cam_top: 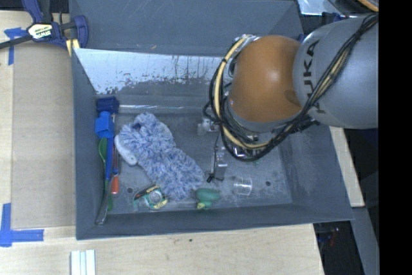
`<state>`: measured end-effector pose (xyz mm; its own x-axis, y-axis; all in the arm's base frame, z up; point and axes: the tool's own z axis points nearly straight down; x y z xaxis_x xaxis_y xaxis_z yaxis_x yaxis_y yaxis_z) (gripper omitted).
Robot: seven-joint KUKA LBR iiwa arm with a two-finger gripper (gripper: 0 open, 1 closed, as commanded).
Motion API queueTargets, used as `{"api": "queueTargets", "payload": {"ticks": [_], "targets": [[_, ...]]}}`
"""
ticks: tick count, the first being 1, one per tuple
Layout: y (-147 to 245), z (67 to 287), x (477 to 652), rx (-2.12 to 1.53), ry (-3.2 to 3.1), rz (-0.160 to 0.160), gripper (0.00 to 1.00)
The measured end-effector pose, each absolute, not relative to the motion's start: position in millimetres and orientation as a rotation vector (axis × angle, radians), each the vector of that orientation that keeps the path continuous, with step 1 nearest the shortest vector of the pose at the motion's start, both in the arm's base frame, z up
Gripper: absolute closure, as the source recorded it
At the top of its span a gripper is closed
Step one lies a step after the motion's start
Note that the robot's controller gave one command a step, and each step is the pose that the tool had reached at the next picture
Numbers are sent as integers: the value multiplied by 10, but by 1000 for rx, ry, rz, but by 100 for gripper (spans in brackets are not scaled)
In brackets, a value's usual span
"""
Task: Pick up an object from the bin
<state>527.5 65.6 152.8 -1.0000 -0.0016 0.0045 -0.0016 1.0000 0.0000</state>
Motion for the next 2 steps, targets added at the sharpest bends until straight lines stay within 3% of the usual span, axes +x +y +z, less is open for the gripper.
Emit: {"api": "queueTargets", "payload": {"ticks": [1,2], "targets": [[653,1563,5295,-2,-3144,-1,0],[1208,717,5302,417,-3117,4,0]]}}
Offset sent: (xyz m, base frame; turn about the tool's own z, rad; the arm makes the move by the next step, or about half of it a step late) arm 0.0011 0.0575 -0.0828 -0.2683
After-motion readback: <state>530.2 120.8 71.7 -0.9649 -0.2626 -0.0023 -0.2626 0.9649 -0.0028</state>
